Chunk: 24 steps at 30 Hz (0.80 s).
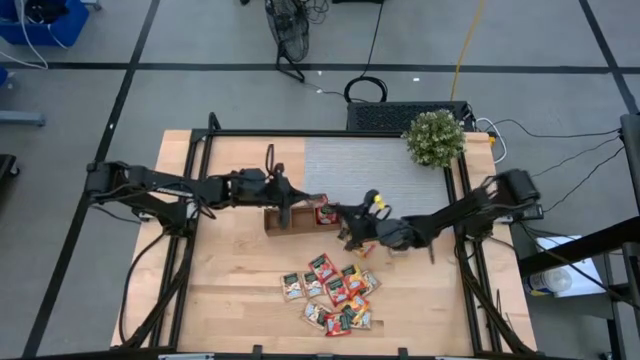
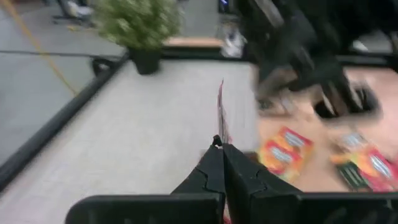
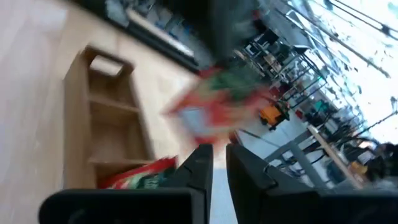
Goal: Pick & Place Tea
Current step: Put the red tea bag into the right section of the wooden organizer
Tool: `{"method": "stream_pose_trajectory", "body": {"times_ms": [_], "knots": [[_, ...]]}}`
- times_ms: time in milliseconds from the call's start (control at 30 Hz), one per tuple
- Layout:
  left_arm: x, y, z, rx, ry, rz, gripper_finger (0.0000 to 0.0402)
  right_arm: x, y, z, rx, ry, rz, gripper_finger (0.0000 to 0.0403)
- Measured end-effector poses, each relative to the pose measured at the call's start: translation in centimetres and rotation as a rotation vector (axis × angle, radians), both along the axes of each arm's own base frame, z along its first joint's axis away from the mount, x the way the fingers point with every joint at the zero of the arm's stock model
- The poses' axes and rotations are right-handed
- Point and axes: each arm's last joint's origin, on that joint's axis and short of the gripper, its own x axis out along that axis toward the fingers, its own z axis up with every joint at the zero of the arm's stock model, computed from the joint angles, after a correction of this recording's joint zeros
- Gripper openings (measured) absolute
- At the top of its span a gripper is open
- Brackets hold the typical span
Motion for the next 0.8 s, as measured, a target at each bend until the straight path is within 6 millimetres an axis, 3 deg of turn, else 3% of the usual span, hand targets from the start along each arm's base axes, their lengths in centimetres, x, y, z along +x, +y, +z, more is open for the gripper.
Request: {"method": "stream_pose_trajectory", "body": {"times_ms": [200,367,633,800], "knots": [[1.4,-2.5,-1.4,0.097,0.022,-0.158,0.0001,-4.8,-1.9,2.0,0.108,-0.140,0.036,0.0028],[2.7,-2.6,-2.5,0.179,0.070,-0.163,0.0001,-7.1,-3.1,2.0,0.196,-0.231,0.099,0.0023],[4.8,-1.2,-4.8,0.238,0.164,-0.137,0.0000,-7.8,-3.3,1.2,0.197,-0.223,0.091,0.0020],[5.6,-0.8,-5.1,0.234,0.172,-0.126,0.0000,-7.8,-3.3,1.1,0.190,-0.208,0.089,0.0018]]}}
